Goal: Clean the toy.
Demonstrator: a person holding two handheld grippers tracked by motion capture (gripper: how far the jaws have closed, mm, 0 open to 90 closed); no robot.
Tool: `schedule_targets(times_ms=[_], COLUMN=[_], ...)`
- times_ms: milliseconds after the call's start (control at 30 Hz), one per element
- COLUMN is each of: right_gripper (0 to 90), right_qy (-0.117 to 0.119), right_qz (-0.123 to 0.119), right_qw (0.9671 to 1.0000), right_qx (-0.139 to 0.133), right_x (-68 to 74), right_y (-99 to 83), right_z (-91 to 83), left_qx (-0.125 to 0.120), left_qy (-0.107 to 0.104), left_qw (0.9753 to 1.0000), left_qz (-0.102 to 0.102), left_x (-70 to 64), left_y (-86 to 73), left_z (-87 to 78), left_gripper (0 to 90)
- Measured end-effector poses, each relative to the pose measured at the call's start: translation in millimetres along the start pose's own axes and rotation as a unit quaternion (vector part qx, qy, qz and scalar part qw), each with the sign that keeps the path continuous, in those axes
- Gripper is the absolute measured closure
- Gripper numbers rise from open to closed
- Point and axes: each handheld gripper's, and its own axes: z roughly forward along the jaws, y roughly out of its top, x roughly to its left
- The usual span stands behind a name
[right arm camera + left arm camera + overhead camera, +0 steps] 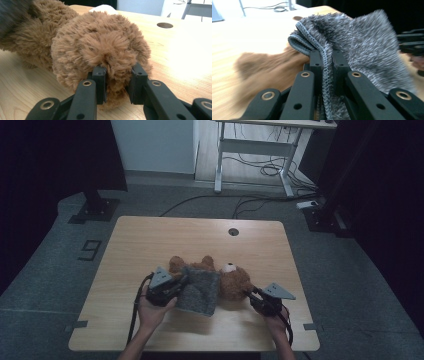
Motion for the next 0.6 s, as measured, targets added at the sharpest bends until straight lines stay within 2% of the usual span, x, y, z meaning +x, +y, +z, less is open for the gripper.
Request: schedule_targets(times_ms=[100, 133, 167, 367, 400, 500, 600], right_gripper=[71.7, 71.7, 71.7, 71.8, 71.8, 71.8, 71.8], right_qy=[0.001, 0.001, 0.001, 0.002, 0.002, 0.003, 0.002], right_qz=[0.000, 0.001, 0.001, 0.001, 0.002, 0.003, 0.004], right_qw=[1.0000, 1.0000, 1.0000, 1.0000, 1.0000, 1.0000, 1.0000], right_qx=[0.000, 0.000, 0.000, 0.000, 0.000, 0.000, 0.000], right_x=[0.1, 0.2, 0.3, 0.5, 0.4, 0.3, 0.0], right_y=[0.1, 0.1, 0.1, 0.0, -0.1, -0.1, -0.1], right_z=[0.0, -0.1, -0.1, -0.3, -0.3, -0.2, 0.0], left_qx=[0.004, 0.004, 0.008, 0.013, 0.011, 0.006, -0.008], left_qy=[0.013, 0.013, 0.019, 0.042, 0.047, 0.043, 0.030], left_qw=[0.9998, 0.9998, 0.9996, 0.9987, 0.9982, 0.9981, 0.9989], left_qz=[-0.014, -0.014, -0.020, -0.027, -0.035, -0.043, -0.035], left_x=[16.7, 16.7, 24.9, 38.4, 44.0, 47.2, 38.4], left_y=[-10.6, -10.6, -17.2, -27.4, -29.6, -29.9, -23.7], left_z=[-9.4, -9.4, -14.0, -24.6, -28.2, -31.8, -34.3], left_gripper=[81.4, 81.4, 81.4, 81.4, 81.3, 81.4, 81.4])
